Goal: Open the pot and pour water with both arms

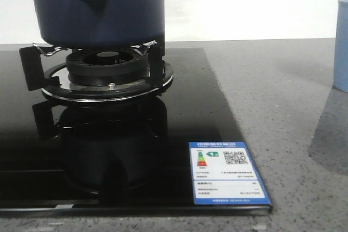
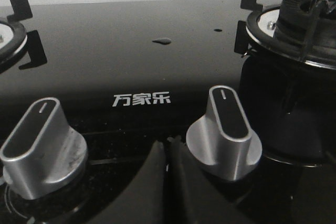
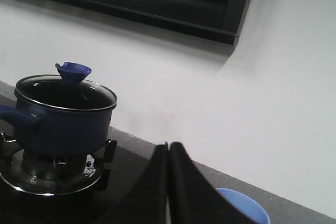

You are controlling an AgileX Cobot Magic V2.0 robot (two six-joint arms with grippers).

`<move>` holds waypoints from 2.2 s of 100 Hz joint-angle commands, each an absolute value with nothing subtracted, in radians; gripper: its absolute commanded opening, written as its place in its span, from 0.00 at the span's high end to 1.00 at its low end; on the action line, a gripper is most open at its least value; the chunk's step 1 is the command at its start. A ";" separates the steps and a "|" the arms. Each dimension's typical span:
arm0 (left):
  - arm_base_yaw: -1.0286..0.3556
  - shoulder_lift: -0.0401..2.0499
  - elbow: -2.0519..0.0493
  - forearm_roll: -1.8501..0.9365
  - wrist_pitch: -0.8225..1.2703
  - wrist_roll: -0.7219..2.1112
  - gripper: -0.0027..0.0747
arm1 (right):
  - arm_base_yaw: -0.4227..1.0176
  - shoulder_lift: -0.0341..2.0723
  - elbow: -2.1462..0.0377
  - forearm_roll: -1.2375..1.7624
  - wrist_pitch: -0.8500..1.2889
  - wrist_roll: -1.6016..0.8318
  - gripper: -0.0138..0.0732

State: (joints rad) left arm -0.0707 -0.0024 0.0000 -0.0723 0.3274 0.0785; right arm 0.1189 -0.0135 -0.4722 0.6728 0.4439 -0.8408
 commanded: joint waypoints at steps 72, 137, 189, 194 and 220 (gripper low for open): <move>-0.068 -0.029 0.039 -0.091 0.283 0.068 0.99 | 0.121 -0.028 -0.454 0.631 0.312 -0.847 0.92; -0.068 -0.029 0.039 -0.091 0.283 0.068 0.99 | 0.115 -0.031 0.020 -0.259 0.310 0.298 0.92; -0.068 -0.029 0.039 -0.091 0.283 0.068 0.99 | 0.115 -0.031 0.020 -0.266 0.307 0.209 0.92; -0.068 -0.029 0.039 -0.091 0.283 0.068 0.99 | 0.115 -0.031 0.020 -0.266 0.307 0.209 0.92; -0.068 -0.029 0.039 -0.091 0.283 0.068 0.99 | 0.115 -0.031 0.020 -0.266 0.307 0.209 0.92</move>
